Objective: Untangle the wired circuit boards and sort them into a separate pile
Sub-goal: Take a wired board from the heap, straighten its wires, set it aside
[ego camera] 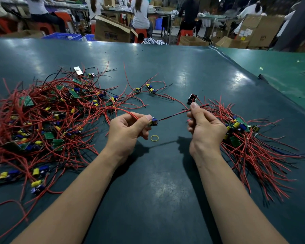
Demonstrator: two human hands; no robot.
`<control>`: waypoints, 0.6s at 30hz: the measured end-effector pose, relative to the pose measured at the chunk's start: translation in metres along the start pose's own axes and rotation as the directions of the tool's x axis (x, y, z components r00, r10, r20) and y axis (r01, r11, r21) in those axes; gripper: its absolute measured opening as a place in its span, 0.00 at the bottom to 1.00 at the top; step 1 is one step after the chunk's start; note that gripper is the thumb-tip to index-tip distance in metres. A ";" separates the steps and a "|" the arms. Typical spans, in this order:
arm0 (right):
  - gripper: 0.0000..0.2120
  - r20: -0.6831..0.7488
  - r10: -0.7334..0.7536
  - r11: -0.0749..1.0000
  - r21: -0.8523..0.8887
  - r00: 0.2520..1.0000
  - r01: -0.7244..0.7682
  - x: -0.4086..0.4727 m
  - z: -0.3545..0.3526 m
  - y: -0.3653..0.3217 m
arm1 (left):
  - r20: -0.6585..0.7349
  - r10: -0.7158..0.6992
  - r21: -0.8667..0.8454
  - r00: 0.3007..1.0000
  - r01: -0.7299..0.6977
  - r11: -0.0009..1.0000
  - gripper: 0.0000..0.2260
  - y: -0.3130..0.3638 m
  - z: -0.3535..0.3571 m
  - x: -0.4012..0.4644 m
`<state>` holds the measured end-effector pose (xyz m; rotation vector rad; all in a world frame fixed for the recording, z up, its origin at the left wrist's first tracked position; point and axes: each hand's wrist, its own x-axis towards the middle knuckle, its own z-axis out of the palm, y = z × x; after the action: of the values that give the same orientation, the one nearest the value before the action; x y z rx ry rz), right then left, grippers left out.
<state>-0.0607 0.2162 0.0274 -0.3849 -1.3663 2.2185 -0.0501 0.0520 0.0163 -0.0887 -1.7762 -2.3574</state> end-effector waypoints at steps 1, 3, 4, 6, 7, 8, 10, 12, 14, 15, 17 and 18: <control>0.09 -0.022 -0.017 1.000 0.000 1.000 0.017 0.000 0.000 0.000 | 0.007 0.007 0.008 1.000 -0.007 1.000 0.05 0.000 0.001 -0.001; 0.07 -0.093 -0.029 0.999 0.017 0.995 0.030 0.002 -0.002 -0.001 | 0.005 0.013 0.012 1.000 -0.013 1.000 0.05 0.000 0.001 -0.001; 0.07 -0.138 -0.022 0.999 0.043 0.990 0.028 0.004 -0.003 -0.003 | -0.010 0.015 0.005 1.000 -0.015 1.000 0.05 0.001 -0.001 0.000; 0.09 -0.214 0.001 0.993 0.115 0.977 0.024 0.011 -0.009 -0.007 | -0.059 0.036 -0.023 0.998 -0.037 0.999 0.08 0.003 -0.007 0.003; 0.10 -0.225 0.004 0.992 0.121 0.974 0.024 0.015 -0.012 -0.009 | -0.070 0.050 -0.032 0.996 -0.053 0.998 0.08 0.003 -0.010 0.004; 0.11 -0.206 0.003 0.995 0.100 0.979 0.019 0.016 -0.012 -0.008 | -0.065 0.061 -0.039 0.996 -0.064 0.997 0.08 0.004 -0.011 0.004; 0.11 -0.088 0.024 0.999 0.040 0.996 -0.021 0.009 -0.006 -0.002 | -0.031 0.071 -0.065 0.997 -0.073 0.995 0.05 0.004 -0.007 0.000; 0.14 0.037 0.112 0.994 -0.019 0.993 -0.111 -0.003 0.003 0.007 | -0.017 0.077 -0.090 0.997 -0.079 0.993 0.06 0.002 -0.001 -0.004; 0.18 0.094 0.166 0.986 -0.052 0.982 -0.161 -0.010 0.007 0.010 | -0.035 0.091 -0.090 0.995 -0.094 0.991 0.07 0.002 0.000 -0.004; 0.19 0.106 0.154 0.986 -0.080 0.982 -0.146 -0.011 0.006 0.010 | -0.052 0.101 -0.080 0.994 -0.105 0.991 0.06 0.001 -0.002 -0.003; 0.19 0.163 0.102 0.980 -0.187 0.981 -0.071 -0.011 0.003 0.007 | -0.088 0.127 -0.046 0.988 -0.131 0.990 0.03 0.001 -0.004 0.000; 0.19 0.225 0.088 0.968 -0.248 0.970 -0.031 -0.012 0.002 0.006 | -0.098 0.144 -0.022 0.985 -0.147 0.989 0.02 0.001 -0.004 0.001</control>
<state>-0.0534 0.2056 0.0226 -0.2568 -1.7838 2.2051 -0.0503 0.0477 0.0160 -0.1033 -1.6334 -2.2459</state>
